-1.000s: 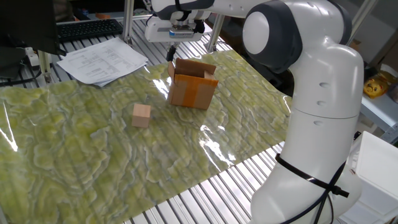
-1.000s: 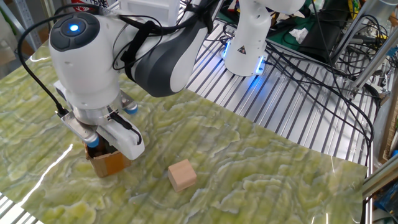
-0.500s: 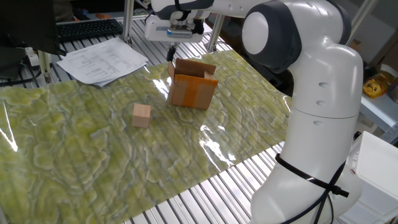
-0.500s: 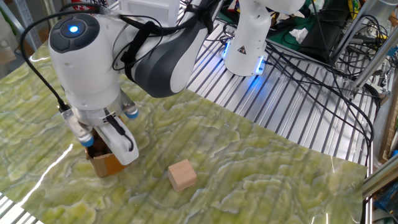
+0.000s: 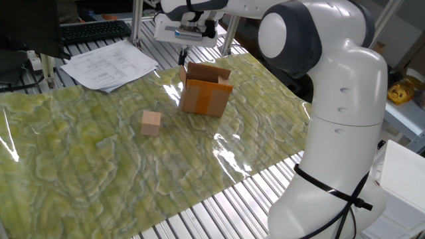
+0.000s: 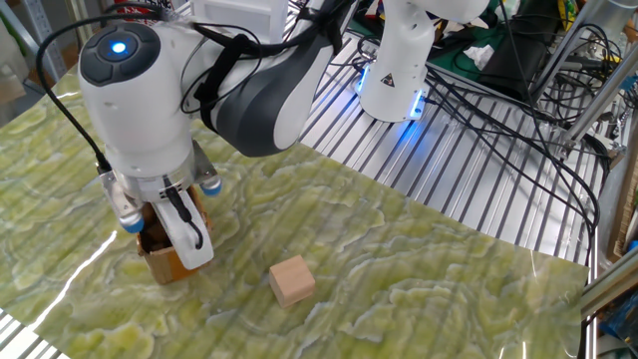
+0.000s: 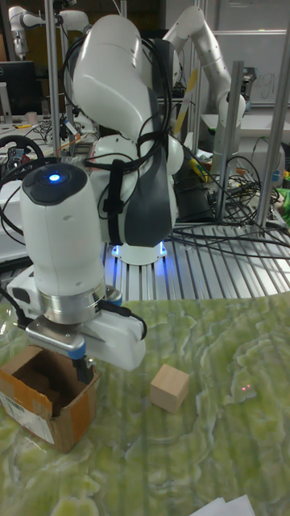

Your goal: Open a box

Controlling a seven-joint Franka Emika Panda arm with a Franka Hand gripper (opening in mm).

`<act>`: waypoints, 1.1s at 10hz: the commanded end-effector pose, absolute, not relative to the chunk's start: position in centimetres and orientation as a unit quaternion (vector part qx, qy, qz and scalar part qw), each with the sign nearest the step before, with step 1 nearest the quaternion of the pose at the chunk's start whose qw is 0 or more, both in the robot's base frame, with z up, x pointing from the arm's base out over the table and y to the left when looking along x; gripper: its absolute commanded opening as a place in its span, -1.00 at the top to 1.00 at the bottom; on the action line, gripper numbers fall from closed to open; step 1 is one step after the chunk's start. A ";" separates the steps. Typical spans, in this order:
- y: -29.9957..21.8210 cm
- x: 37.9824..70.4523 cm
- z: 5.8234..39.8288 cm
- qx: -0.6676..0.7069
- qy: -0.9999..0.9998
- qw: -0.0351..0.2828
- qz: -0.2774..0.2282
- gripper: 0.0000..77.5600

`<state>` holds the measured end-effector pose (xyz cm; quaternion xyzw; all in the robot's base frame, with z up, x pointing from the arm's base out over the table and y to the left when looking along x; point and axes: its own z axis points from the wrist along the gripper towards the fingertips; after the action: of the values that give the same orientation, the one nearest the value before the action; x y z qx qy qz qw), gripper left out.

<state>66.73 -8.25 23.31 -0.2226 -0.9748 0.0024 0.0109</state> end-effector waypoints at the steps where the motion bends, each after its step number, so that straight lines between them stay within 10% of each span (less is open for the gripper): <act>1: -8.9 65.9 22.8 -0.202 -0.979 -0.001 0.000 1.00; 11: -14.8 62.3 20.1 -0.163 -0.986 -0.019 0.003 1.00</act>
<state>62.95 -14.02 20.49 -0.1710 -0.9852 0.0011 -0.0122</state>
